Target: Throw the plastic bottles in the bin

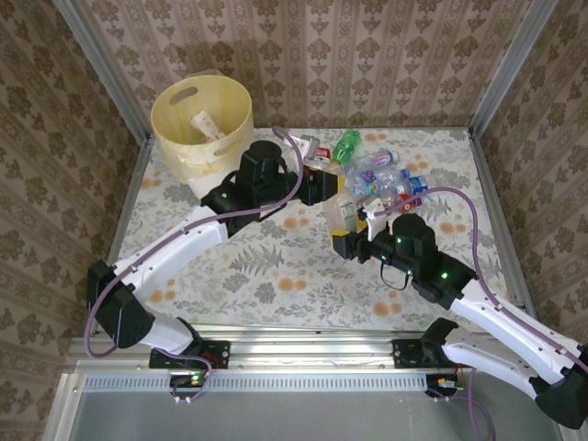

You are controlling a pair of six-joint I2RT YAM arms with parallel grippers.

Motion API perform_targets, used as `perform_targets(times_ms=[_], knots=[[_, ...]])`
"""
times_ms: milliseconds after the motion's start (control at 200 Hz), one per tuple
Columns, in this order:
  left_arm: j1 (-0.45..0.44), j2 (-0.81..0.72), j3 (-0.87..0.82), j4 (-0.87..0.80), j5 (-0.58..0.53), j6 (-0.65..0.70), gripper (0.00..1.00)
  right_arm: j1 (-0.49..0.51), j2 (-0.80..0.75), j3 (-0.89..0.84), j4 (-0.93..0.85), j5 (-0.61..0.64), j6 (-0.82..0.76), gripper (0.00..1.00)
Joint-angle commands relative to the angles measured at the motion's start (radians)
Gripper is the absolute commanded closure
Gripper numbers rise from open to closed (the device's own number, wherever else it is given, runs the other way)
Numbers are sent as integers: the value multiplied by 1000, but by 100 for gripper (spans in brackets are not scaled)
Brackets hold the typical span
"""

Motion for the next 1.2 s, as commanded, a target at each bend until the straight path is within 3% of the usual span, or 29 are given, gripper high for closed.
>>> perform_targets(times_ms=[0,120,345,445,945,1195], knots=[[8,6,29,11,32,17,72,10,-14,16,20,3,-21,62],[18,-2,20,13,30,13,75,10,-14,13,17,5,-22,51],[53,-58,1,-7,0,37,76,10,-22,12,-17,43,-26,12],[73,-100,7,-54,-40,83,76,10,-33,2,-34,61,-27,1],[172,-397,46,-236,-351,393,78,10,-52,-12,-52,40,-41,0],[225,-510,59,-184,-454,557,79,10,-51,-9,-61,45,-38,0]])
